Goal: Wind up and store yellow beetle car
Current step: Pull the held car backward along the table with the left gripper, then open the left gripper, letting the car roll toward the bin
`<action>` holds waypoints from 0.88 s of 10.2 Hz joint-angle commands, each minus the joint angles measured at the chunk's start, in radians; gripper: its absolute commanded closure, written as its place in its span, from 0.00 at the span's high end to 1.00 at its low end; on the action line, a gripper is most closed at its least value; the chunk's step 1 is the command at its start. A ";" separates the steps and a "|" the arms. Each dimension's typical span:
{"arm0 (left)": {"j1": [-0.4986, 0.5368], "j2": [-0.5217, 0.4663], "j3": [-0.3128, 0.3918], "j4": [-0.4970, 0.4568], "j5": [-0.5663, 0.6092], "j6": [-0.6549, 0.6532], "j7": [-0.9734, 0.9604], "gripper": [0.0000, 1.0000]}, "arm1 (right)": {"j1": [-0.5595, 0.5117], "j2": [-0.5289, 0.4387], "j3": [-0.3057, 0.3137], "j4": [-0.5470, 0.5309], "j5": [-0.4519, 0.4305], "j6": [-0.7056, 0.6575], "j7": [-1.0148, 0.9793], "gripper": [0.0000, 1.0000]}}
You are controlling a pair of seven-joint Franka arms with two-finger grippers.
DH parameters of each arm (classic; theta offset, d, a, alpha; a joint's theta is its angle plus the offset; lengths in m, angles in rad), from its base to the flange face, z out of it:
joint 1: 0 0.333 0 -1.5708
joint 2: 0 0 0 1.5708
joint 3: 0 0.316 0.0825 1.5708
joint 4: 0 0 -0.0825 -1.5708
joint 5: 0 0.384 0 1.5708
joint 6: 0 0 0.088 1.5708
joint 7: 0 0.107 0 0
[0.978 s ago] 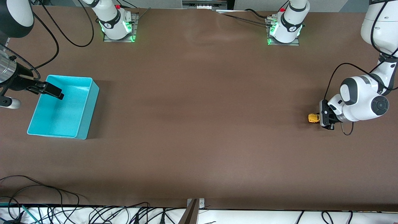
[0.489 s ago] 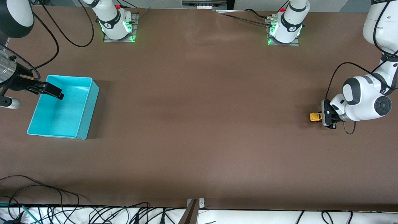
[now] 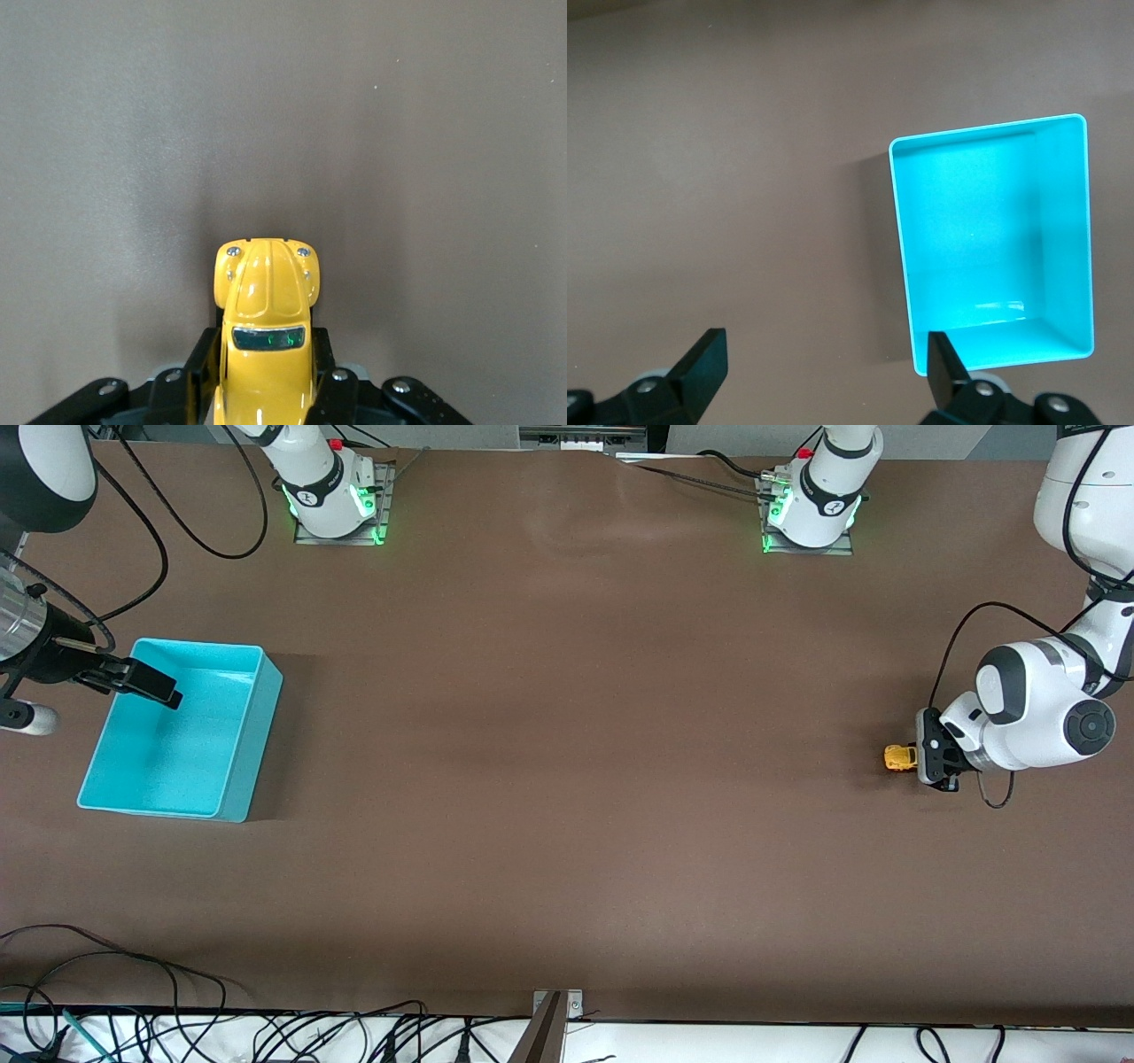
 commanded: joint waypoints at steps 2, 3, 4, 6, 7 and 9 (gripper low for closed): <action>0.006 0.035 0.004 0.025 0.037 -0.021 -0.004 0.60 | -0.007 0.005 0.004 0.016 -0.004 -0.003 0.005 1.00; 0.009 0.034 0.004 0.025 0.035 -0.021 -0.001 1.00 | -0.007 0.005 0.004 0.016 -0.004 -0.003 0.005 1.00; 0.009 0.031 0.004 0.028 0.035 -0.031 -0.001 1.00 | -0.007 0.005 0.004 0.016 -0.004 -0.003 0.005 1.00; 0.005 0.012 0.001 0.057 0.031 -0.114 -0.013 1.00 | -0.007 0.005 0.004 0.016 -0.004 -0.003 0.005 1.00; 0.002 -0.001 -0.002 0.070 0.028 -0.142 -0.016 1.00 | -0.007 0.005 0.004 0.016 -0.004 -0.003 0.005 1.00; -0.003 -0.017 -0.004 0.071 0.026 -0.151 -0.027 1.00 | -0.007 0.005 0.004 0.016 -0.004 -0.003 0.005 1.00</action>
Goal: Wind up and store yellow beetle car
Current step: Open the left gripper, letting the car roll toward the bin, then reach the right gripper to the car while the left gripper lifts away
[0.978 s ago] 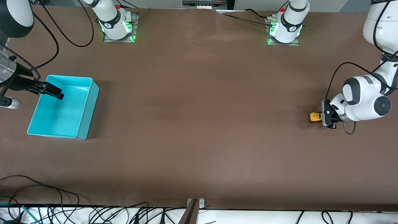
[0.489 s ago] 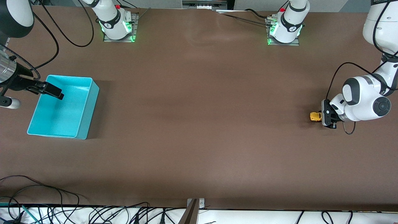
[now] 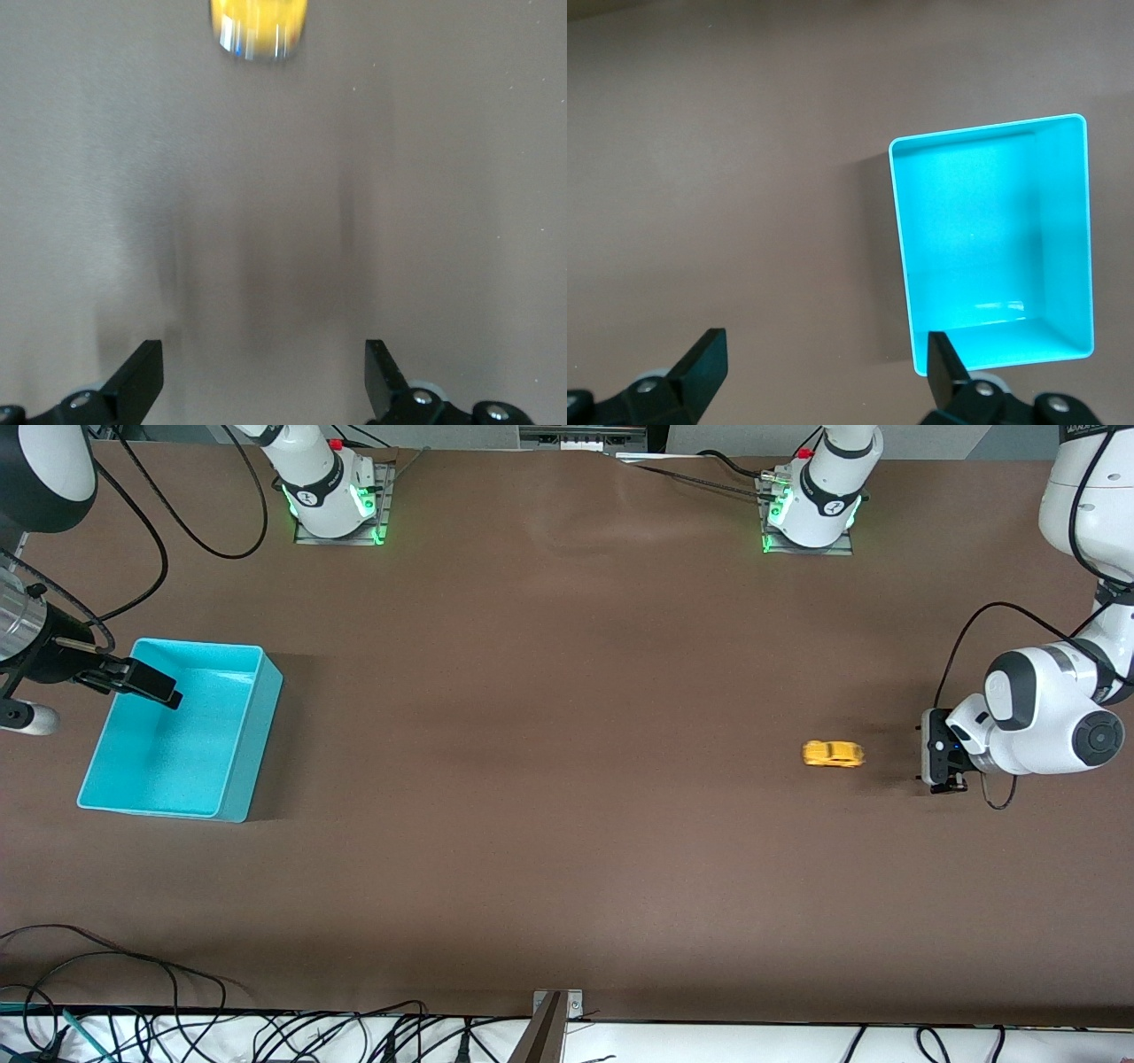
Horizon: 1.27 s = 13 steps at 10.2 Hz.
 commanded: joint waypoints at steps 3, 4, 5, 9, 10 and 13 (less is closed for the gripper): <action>-0.008 -0.061 -0.024 0.041 0.023 -0.112 -0.080 1.00 | -0.008 0.006 0.005 0.016 -0.010 -0.003 0.005 1.00; -0.010 -0.061 -0.041 0.088 0.023 -0.195 -0.115 1.00 | -0.007 0.014 0.005 0.016 -0.012 -0.003 0.005 1.00; -0.010 -0.061 -0.053 0.136 0.023 -0.268 -0.149 1.00 | -0.005 0.015 0.006 0.014 -0.012 -0.006 -0.002 1.00; -0.010 -0.062 -0.132 0.263 0.023 -0.485 -0.269 1.00 | 0.013 0.051 0.014 0.000 -0.009 -0.017 -0.083 1.00; -0.010 -0.064 -0.159 0.303 0.023 -0.546 -0.315 1.00 | 0.025 0.066 0.015 0.000 -0.009 -0.018 -0.087 1.00; -0.010 -0.131 -0.237 0.337 0.029 -0.628 -0.496 1.00 | 0.047 0.113 0.017 -0.041 -0.013 -0.012 -0.293 1.00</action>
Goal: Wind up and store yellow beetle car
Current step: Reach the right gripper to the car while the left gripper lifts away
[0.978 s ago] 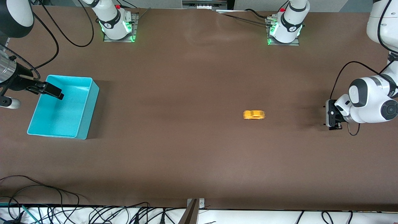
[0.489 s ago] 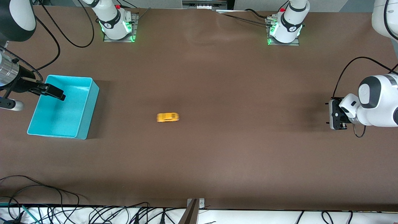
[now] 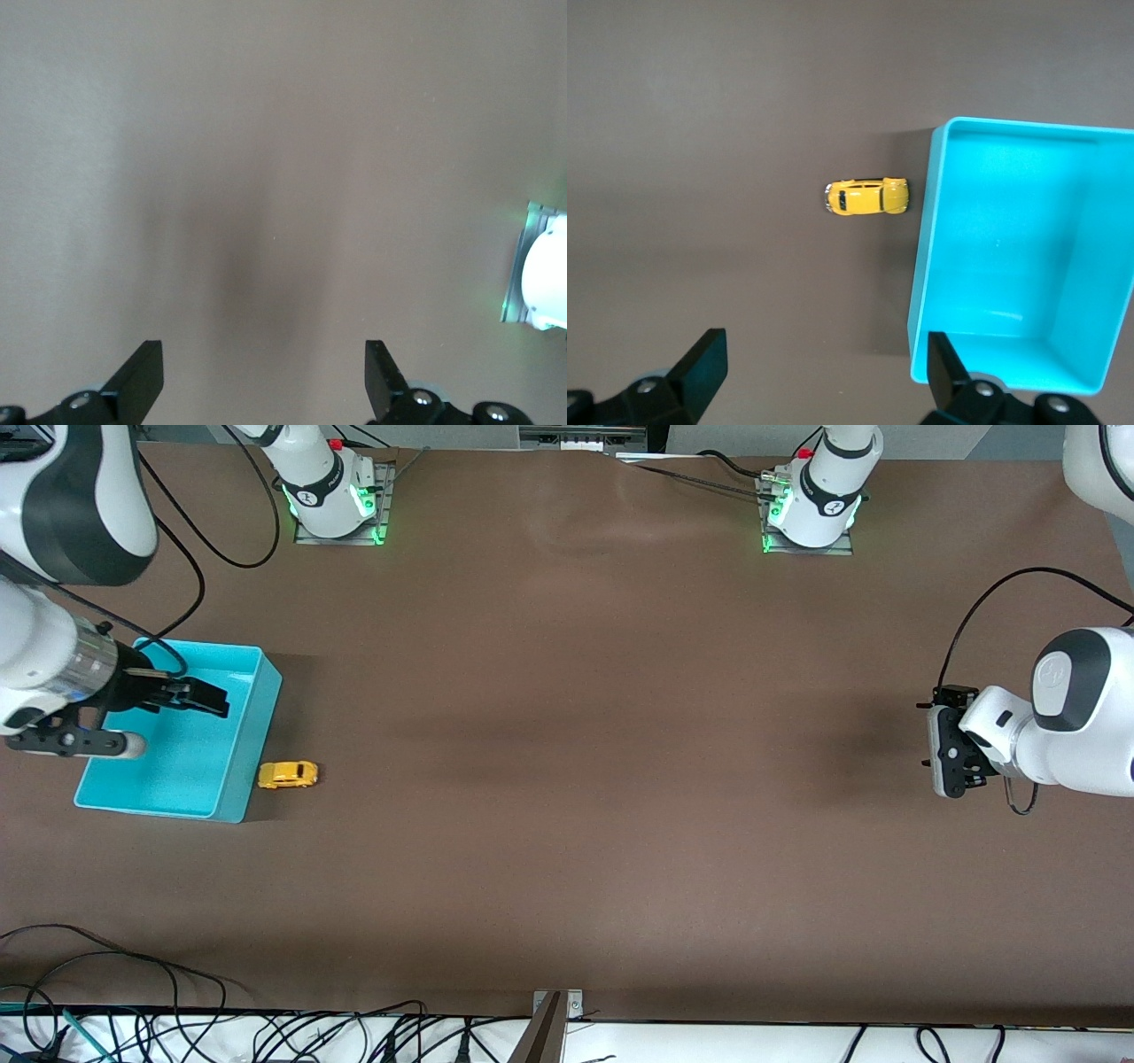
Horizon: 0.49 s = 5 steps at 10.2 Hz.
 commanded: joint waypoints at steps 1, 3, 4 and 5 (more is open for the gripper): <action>-0.001 -0.066 -0.060 0.010 0.028 -0.068 -0.144 1.00 | 0.032 0.027 0.000 -0.043 -0.014 0.006 -0.158 1.00; -0.001 -0.118 -0.128 0.020 0.028 -0.093 -0.314 1.00 | 0.051 0.066 0.000 -0.056 -0.037 0.070 -0.349 1.00; -0.001 -0.150 -0.160 0.020 0.026 -0.095 -0.427 1.00 | 0.055 0.074 0.000 -0.094 -0.057 0.148 -0.496 1.00; -0.001 -0.163 -0.197 0.029 0.026 -0.106 -0.519 1.00 | 0.055 0.071 -0.003 -0.162 -0.059 0.251 -0.655 1.00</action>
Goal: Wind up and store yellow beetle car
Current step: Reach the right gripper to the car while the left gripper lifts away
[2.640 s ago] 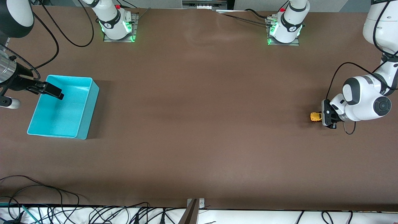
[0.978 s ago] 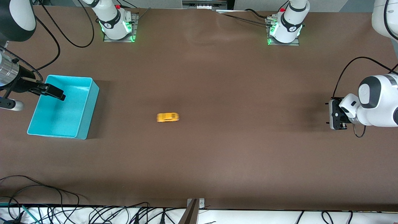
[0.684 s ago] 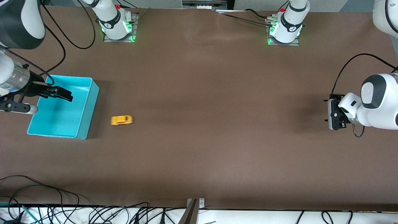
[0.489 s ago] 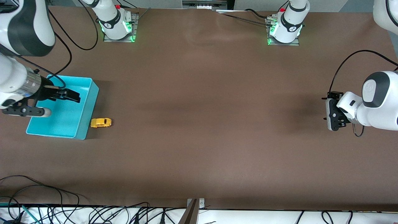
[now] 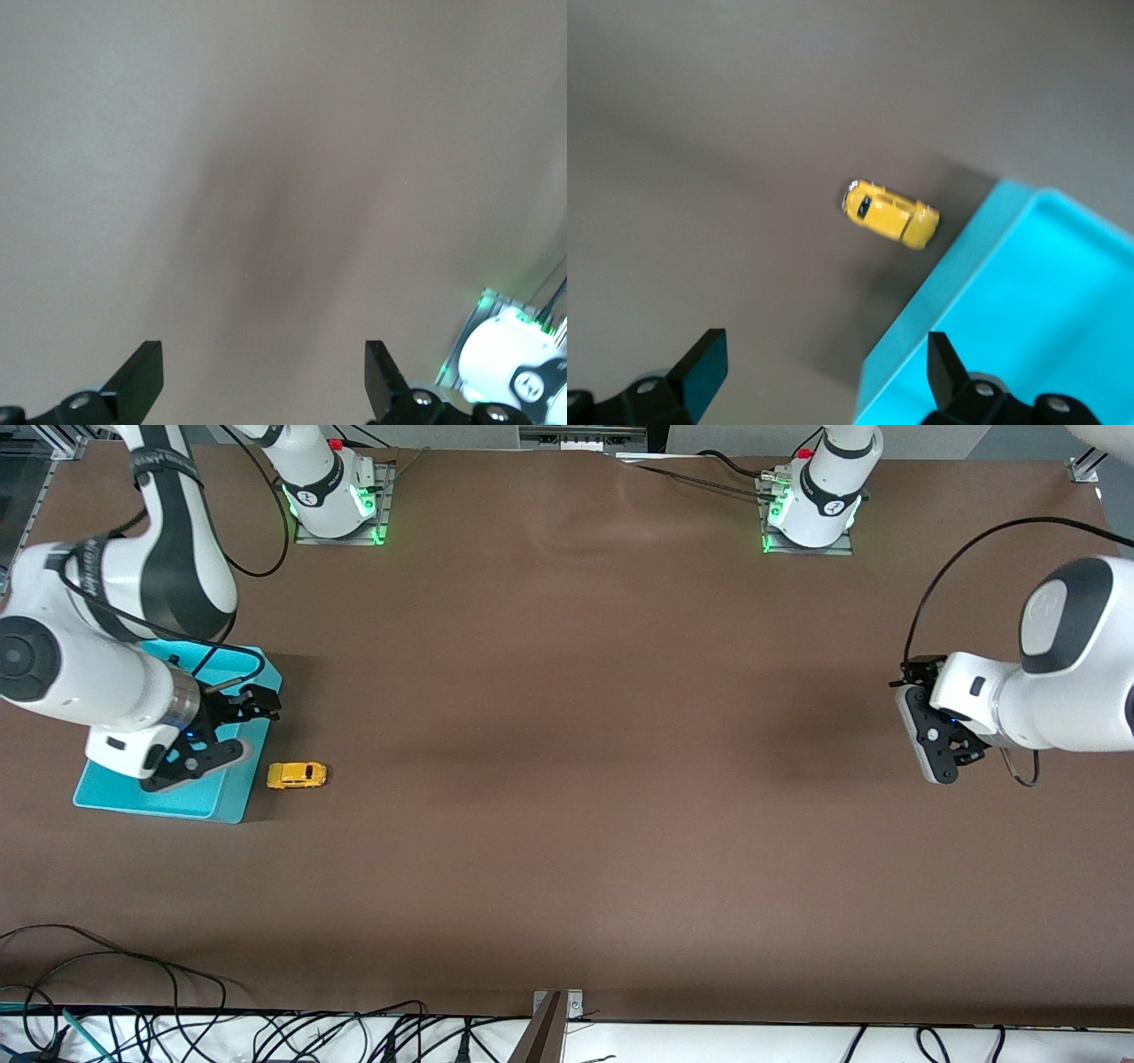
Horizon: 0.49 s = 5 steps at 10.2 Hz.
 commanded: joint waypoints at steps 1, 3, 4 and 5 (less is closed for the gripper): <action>0.001 -0.041 -0.061 0.024 0.025 -0.035 -0.202 1.00 | -0.001 -0.012 -0.009 -0.147 -0.019 0.210 -0.348 1.00; 0.001 -0.047 -0.101 0.048 0.023 -0.058 -0.345 1.00 | -0.013 -0.009 -0.012 -0.279 -0.010 0.430 -0.599 1.00; 0.001 -0.074 -0.119 0.051 0.023 -0.072 -0.459 1.00 | -0.022 0.011 -0.012 -0.306 -0.008 0.462 -0.671 1.00; -0.028 -0.143 -0.116 0.025 0.028 -0.071 -0.558 1.00 | -0.025 0.035 -0.012 -0.311 -0.008 0.464 -0.740 1.00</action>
